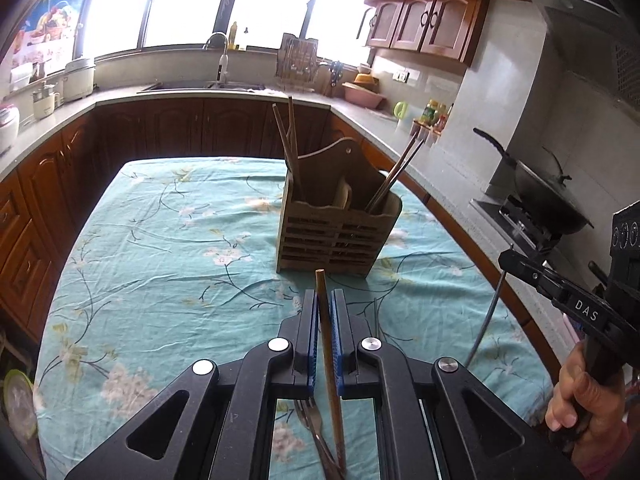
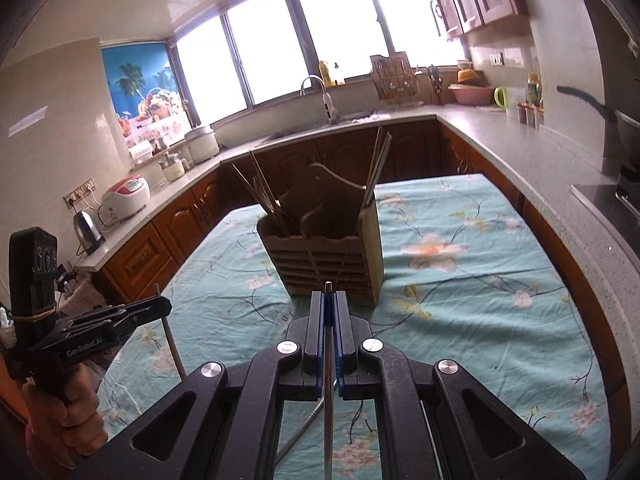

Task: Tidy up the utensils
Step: 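Lift both chopsticks and carry them over the wooden caddy, then lower both chopsticks into the caddy and open both tools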

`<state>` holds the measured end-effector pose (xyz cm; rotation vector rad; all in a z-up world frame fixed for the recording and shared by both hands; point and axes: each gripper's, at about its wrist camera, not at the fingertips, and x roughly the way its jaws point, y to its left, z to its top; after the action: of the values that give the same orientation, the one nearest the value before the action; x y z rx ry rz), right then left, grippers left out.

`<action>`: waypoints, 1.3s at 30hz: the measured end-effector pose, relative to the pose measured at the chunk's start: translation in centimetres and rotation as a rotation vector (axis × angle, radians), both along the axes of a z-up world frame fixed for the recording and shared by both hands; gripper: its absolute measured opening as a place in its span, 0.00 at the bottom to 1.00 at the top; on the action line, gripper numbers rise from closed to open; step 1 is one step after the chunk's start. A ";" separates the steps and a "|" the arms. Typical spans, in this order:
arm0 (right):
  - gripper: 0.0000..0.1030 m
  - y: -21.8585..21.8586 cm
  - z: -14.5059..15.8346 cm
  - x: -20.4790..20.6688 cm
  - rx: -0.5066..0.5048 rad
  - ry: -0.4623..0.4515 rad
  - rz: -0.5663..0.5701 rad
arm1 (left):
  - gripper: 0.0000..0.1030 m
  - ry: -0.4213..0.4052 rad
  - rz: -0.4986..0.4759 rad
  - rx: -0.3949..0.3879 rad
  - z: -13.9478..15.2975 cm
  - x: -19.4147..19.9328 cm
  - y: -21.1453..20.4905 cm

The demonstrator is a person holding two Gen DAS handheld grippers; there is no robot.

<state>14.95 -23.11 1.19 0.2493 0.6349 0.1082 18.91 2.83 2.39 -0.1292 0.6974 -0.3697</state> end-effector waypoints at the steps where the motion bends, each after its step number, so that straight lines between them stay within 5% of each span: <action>1: 0.04 0.0 0.2 -0.1 0.000 -0.007 -0.002 | 0.04 -0.007 0.005 -0.004 0.2 -0.3 0.2; 21: 0.04 -1.3 3.7 -0.3 0.009 -0.136 -0.052 | 0.04 -0.138 0.079 -0.121 2.9 -0.8 3.3; 39: 0.04 -2.6 7.2 4.2 0.055 -0.288 -0.113 | 0.04 -0.274 0.142 -0.231 4.9 4.0 5.1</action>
<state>19.10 -25.68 8.38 0.3158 0.3315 0.0514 22.90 7.89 7.25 -0.3386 0.3713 -0.3229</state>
